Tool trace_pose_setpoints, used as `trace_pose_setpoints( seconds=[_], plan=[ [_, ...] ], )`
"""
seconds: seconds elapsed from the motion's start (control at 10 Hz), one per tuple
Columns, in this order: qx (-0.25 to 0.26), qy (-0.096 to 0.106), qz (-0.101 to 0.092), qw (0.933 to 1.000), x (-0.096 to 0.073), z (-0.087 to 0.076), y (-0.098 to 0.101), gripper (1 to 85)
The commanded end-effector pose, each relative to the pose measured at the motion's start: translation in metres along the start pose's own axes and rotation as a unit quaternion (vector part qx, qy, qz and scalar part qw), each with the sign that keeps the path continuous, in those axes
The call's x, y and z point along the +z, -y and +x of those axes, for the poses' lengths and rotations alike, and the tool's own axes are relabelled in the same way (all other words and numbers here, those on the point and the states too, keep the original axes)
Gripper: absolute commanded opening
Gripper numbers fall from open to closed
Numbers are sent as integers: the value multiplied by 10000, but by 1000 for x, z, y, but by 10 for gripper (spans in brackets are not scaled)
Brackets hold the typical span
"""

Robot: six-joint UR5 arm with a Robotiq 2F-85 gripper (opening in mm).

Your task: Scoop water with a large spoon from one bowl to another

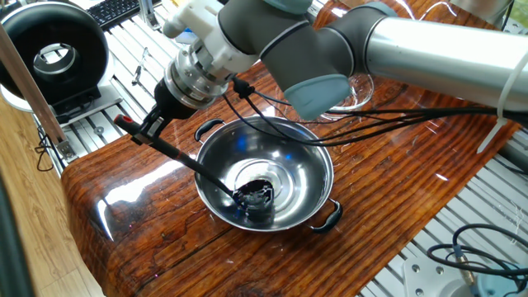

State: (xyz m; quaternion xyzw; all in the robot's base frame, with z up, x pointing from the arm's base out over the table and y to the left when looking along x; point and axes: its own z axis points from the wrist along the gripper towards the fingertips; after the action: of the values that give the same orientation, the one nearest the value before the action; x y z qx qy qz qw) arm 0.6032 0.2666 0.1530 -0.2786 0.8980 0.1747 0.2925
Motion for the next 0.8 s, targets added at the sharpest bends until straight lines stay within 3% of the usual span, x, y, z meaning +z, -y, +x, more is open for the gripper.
trace_pose_setpoints(
  seconds=[0.0,0.2,0.5,0.7],
  plan=[
    [-133,30,-2,9999,-5,-1,8,10],
    [-425,-72,328,9985,-8,2,25,10],
    [-210,-137,774,9967,-17,-6,37,10],
    [-141,-74,902,9958,-16,-13,39,10]
  ],
)
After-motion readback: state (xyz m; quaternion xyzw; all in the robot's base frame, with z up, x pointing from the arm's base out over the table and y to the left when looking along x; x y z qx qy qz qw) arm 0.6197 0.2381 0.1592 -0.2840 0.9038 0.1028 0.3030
